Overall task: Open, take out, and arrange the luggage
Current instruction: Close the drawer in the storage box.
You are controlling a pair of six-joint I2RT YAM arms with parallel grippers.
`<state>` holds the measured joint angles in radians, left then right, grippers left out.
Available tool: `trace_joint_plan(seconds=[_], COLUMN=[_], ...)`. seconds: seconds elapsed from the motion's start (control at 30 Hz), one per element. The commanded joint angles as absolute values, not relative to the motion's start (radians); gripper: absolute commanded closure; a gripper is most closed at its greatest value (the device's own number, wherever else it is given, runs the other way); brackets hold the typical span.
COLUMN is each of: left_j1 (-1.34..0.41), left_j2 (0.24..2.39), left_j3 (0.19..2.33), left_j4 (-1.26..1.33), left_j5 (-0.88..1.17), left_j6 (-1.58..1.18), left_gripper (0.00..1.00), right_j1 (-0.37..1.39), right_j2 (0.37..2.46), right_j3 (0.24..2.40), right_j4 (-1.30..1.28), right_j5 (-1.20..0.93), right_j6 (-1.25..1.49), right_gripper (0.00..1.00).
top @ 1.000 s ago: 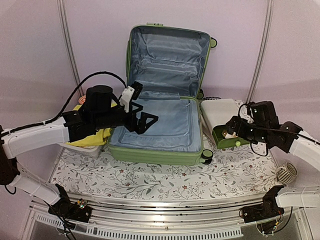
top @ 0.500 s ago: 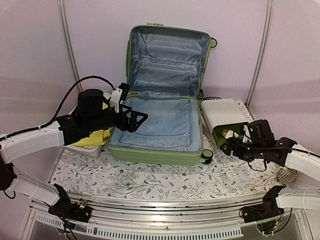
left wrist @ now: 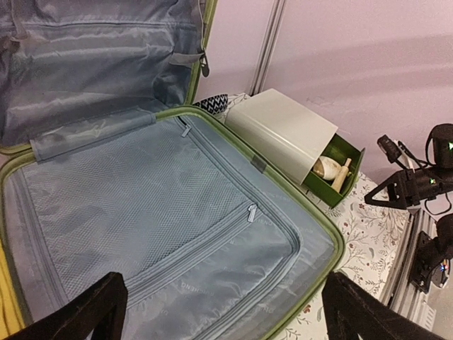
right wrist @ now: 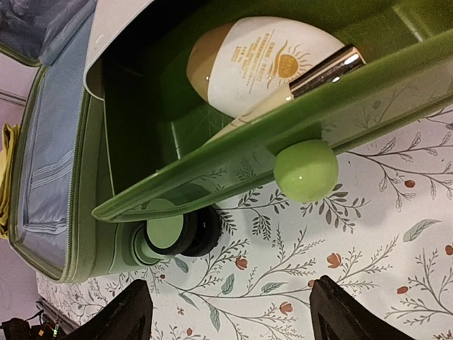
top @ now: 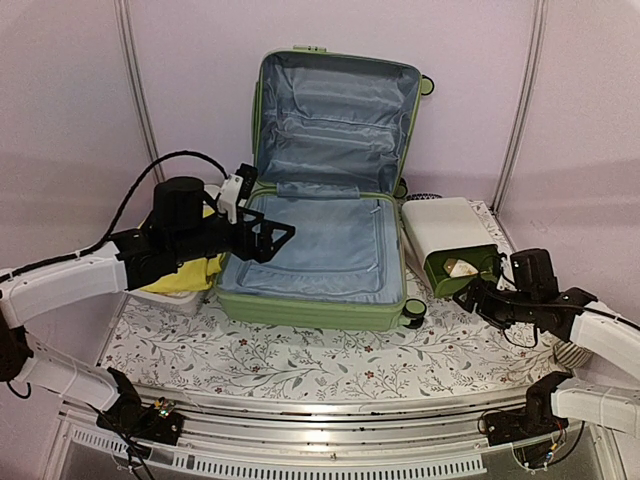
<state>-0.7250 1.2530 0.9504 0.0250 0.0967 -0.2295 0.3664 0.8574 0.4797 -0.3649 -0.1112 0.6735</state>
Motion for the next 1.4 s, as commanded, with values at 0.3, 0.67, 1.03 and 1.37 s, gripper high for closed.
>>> trace_joint_plan(seconds=[0.3, 0.67, 1.03, 1.37], left_j1=[-0.713, -0.711, -0.71, -0.71], left_j2=[1.203, 1.203, 1.209, 1.208], left_j3=[0.918, 0.897, 0.894, 0.883], left_j4=[0.047, 0.072, 0.07, 0.073], left_j5=[0.099, 0.102, 0.1, 0.101], left_j6=[-0.217, -0.215, -0.216, -0.229], left_gripper=[0.02, 0.02, 0.02, 0.02], right_j1=[0.213, 0.198, 0.195, 0.195], right_j2=[0.839, 0.875, 0.982, 1.152], right_j3=[0.379, 0.343, 0.374, 0.514], right_j4=[-0.15, -0.024, 0.097, 0.131], right_j5=[-0.327, -0.343, -0.291, -0.271], right_j6=[0.69, 0.72, 0.746, 0.718], right_gripper=[0.53, 0.94, 0.98, 0.98])
